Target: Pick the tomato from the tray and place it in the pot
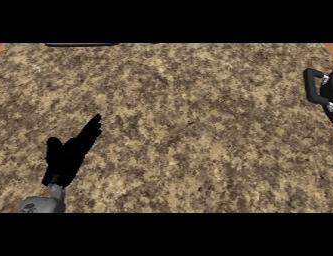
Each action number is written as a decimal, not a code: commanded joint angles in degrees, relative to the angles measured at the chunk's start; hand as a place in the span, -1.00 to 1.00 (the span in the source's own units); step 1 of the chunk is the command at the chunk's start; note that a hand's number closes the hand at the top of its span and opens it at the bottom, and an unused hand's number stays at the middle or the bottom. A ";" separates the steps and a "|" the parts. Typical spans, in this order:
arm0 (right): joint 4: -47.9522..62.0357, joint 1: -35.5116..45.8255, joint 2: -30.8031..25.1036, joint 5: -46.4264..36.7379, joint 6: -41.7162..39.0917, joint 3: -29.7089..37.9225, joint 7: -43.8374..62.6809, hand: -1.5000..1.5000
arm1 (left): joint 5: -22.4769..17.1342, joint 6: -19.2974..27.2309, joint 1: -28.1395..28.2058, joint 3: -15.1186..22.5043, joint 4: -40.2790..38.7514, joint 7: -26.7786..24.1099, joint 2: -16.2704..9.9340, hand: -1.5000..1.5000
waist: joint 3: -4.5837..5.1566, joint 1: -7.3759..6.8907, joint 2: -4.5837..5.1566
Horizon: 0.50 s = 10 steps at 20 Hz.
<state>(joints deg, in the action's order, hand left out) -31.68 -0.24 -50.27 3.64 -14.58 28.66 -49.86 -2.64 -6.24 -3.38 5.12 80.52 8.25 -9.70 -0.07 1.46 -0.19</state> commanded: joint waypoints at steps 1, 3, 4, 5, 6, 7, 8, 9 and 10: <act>-3.42 -4.38 -3.13 0.94 -0.28 2.29 -3.45 1.00 | 0.69 -0.57 0.94 1.26 1.47 1.27 0.66 0.00 | 0.11 -0.95 0.06; -7.61 -1.85 -5.03 0.72 2.06 1.81 3.65 1.00 | -0.17 -2.15 -1.98 -1.04 -2.84 -0.53 -0.65 0.00 | 0.18 -0.98 0.15; -9.97 -2.87 -5.48 1.35 1.57 2.18 5.79 1.00 | 0.24 -1.65 -0.48 -0.80 -3.32 -1.60 0.10 0.00 | 0.19 -0.97 0.12; -14.13 -4.13 -3.31 1.07 3.84 1.51 8.00 1.00 | 1.32 -0.24 1.11 0.94 2.73 3.11 0.39 0.00 | 0.17 -1.12 0.02; -17.70 -4.35 -3.97 1.52 4.12 1.67 10.94 1.00 | -0.82 -2.12 -1.21 -1.01 1.90 3.87 -0.90 0.00 | 0.22 -0.93 0.01; -17.24 -2.14 -5.89 1.15 3.31 1.55 13.20 1.00 | 0.95 -0.42 -0.47 0.22 1.05 2.02 0.86 0.00 | 0.17 -1.22 0.09; -21.36 -1.90 -5.41 1.39 4.82 1.13 17.70 1.00 | 1.10 -1.00 -0.55 0.45 -1.03 0.88 1.06 0.00 | 0.23 -1.05 0.08; -20.85 -1.29 -5.64 0.16 5.79 0.83 18.15 1.00 | -1.06 -2.05 0.33 -0.61 2.91 4.27 0.15 0.00 | 0.15 -1.43 0.08; -24.41 -2.00 -6.99 2.35 3.50 2.29 21.50 1.00 | 1.68 -1.02 0.69 1.03 -1.08 -0.72 1.81 0.00 | 0.20 -1.02 0.07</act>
<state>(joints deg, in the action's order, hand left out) -48.74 -2.44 -55.31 4.82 -10.93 30.14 -36.36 -2.21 -7.39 -3.54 5.22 81.17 9.57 -9.11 0.07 0.43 -0.16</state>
